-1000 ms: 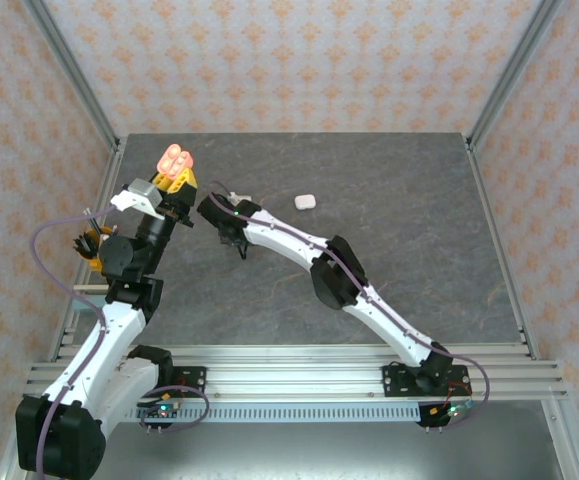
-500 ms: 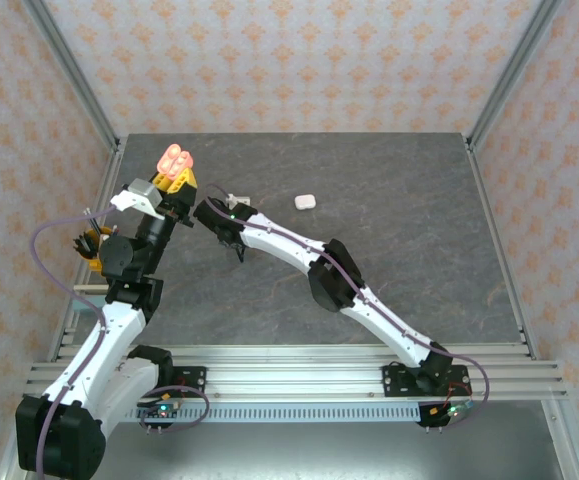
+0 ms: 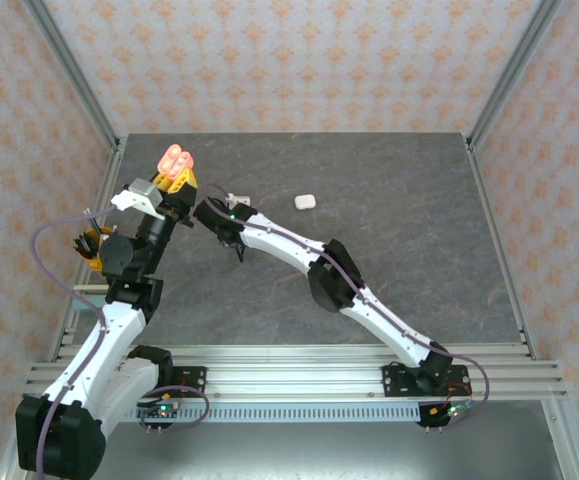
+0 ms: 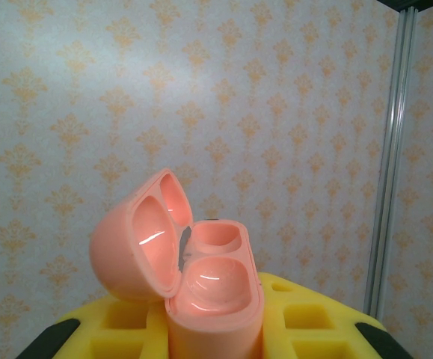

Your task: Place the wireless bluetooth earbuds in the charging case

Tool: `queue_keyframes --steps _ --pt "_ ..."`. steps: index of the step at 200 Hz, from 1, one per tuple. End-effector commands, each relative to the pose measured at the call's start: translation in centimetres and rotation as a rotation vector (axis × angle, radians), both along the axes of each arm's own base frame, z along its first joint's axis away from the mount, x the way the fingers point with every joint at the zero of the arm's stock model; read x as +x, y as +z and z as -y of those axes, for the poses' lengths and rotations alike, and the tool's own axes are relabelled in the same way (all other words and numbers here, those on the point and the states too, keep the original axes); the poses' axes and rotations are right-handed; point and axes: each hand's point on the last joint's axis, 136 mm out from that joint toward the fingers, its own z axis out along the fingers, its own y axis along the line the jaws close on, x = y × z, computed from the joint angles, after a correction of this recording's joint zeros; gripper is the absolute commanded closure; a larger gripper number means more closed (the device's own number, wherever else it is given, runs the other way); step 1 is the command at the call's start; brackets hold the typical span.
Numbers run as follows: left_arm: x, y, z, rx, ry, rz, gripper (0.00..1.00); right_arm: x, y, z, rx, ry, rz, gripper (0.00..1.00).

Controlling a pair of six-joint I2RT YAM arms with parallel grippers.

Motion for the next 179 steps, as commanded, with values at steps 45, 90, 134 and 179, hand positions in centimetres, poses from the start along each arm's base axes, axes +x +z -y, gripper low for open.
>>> queue_keyframes --steps 45,90,134,179 --pt "0.0 1.2 -0.2 0.001 0.008 0.024 1.00 0.4 -1.4 2.3 -0.021 -0.045 -0.052 0.79" --pt "0.1 1.4 -0.3 0.001 0.010 0.026 1.00 1.6 2.6 2.9 0.043 -0.059 -0.006 0.81" --pt "0.1 1.7 -0.2 -0.003 0.007 0.027 1.00 2.8 7.0 3.7 0.103 -0.080 0.061 0.81" --pt "0.1 1.6 -0.1 0.006 0.005 0.016 1.00 3.8 10.8 5.4 0.137 -0.109 0.127 0.82"
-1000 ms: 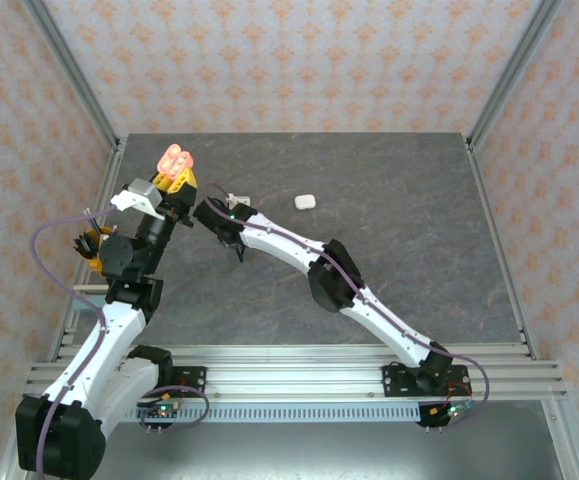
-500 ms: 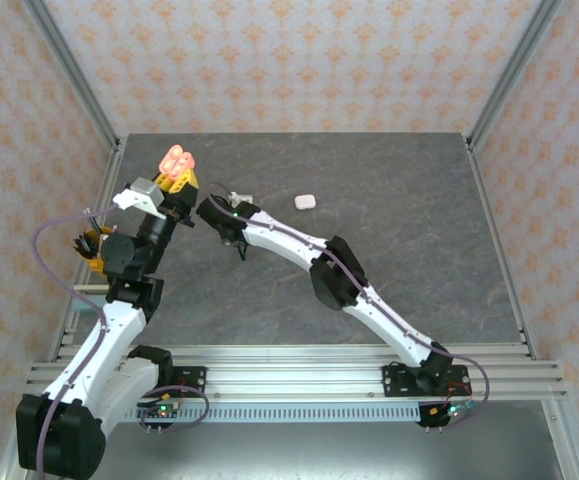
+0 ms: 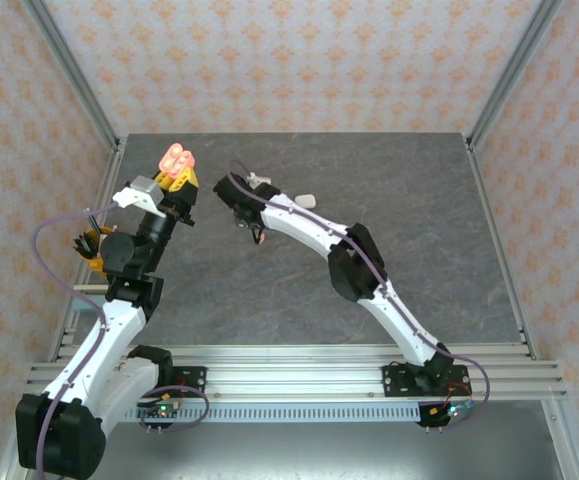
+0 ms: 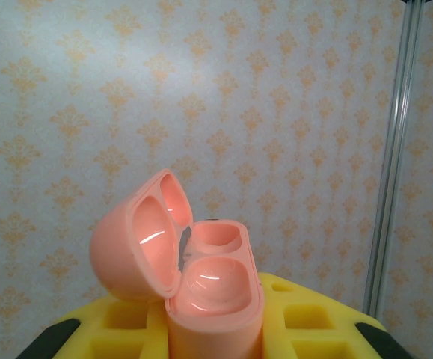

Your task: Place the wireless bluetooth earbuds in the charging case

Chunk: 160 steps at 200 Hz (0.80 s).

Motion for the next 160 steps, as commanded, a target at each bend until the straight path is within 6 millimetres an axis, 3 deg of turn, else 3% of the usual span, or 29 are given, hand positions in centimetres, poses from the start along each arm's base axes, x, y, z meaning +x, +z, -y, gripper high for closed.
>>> queue_keyframes --steps 1,84,160 --pt "-0.5 1.9 -0.2 0.002 0.005 0.040 1.00 1.0 5.2 1.0 0.042 -0.029 0.102 0.82" --pt "-0.5 0.7 0.4 0.039 -0.020 -0.006 1.00 1.3 12.8 6.4 0.038 -0.049 0.252 0.82" --pt "0.1 -1.7 1.7 0.068 -0.080 -0.092 1.00 -1.4 21.6 9.9 0.162 -0.026 0.418 0.83"
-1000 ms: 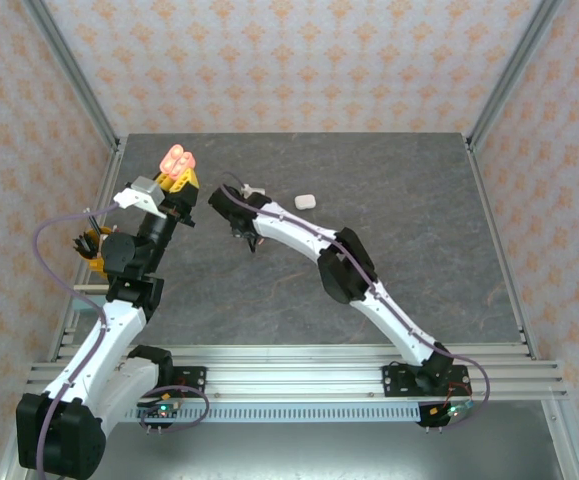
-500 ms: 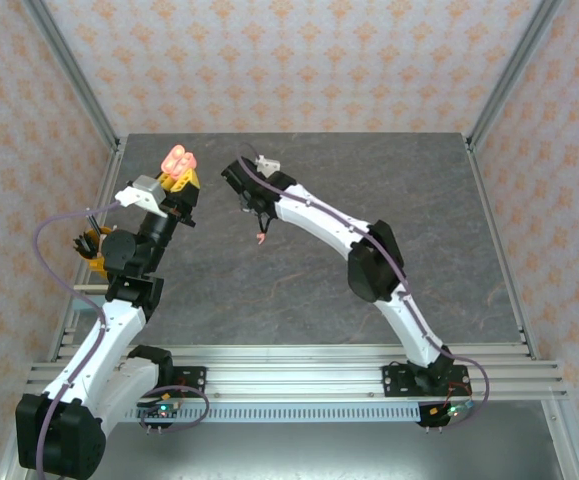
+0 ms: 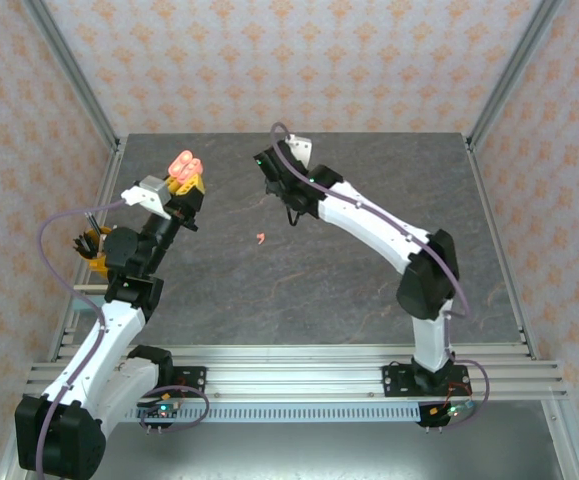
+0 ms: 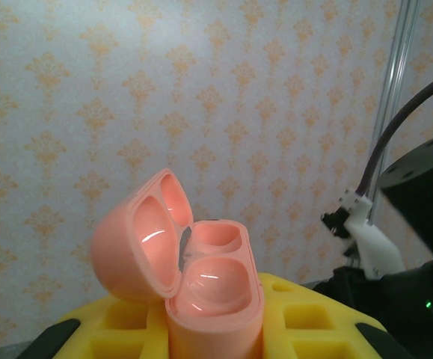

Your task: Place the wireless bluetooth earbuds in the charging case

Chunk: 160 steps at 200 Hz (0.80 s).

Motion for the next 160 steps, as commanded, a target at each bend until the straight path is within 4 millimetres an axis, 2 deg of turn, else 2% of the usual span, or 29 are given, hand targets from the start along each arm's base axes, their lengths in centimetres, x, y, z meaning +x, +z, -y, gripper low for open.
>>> queue_keyframes --steps 1,43,76,114,160 --pt "-0.4 0.8 0.7 0.034 -0.033 0.019 1.00 -0.5 4.7 1.1 0.056 0.004 0.113 0.83" --pt "0.6 -0.7 2.6 0.065 -0.082 -0.027 1.00 -2.3 8.8 1.9 0.146 0.048 0.176 0.82" --pt "1.6 -1.8 5.7 0.108 -0.145 -0.049 1.00 -3.5 11.4 1.9 0.234 0.088 0.205 0.82" --pt "3.1 -2.3 8.9 0.128 -0.197 -0.045 1.00 -4.6 13.5 1.7 0.329 0.129 0.236 0.82" --pt "4.8 -1.8 11.4 0.166 -0.196 -0.018 1.00 -5.7 15.4 1.6 0.426 0.169 0.290 0.82"
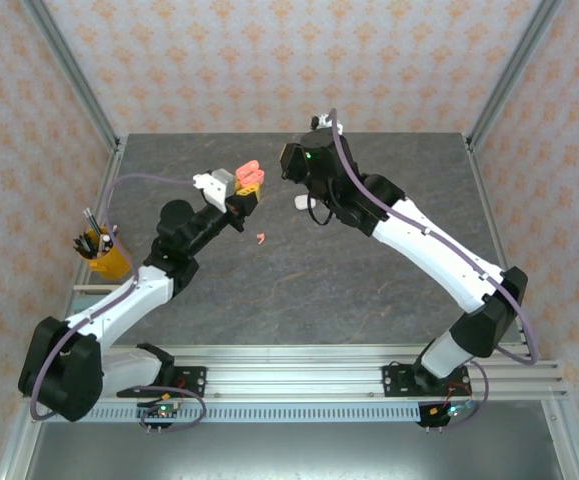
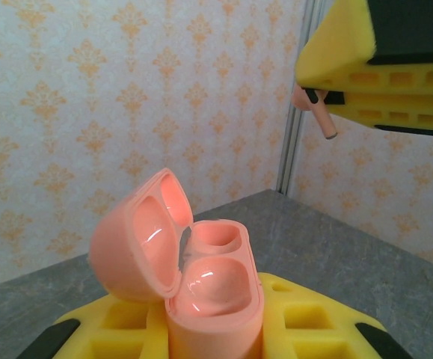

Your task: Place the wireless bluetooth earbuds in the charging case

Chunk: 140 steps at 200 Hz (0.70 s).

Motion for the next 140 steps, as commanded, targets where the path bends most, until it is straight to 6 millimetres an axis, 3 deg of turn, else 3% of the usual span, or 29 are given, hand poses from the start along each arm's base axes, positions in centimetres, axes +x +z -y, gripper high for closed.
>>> queue_keyframes --steps 1,84,140 --pt "0.5 4.1 0.6 -0.007 0.029 0.145 1.00 -0.9 3.1 0.1 0.110 0.029 0.068 0.82" --pt "2.8 5.8 3.3 0.046 0.196 0.213 1.00 -1.7 5.6 0.3 0.243 0.048 0.161 0.82" --pt "3.2 7.3 2.8 -0.043 0.319 0.219 1.00 -1.2 6.2 0.3 0.283 0.026 0.193 0.82"
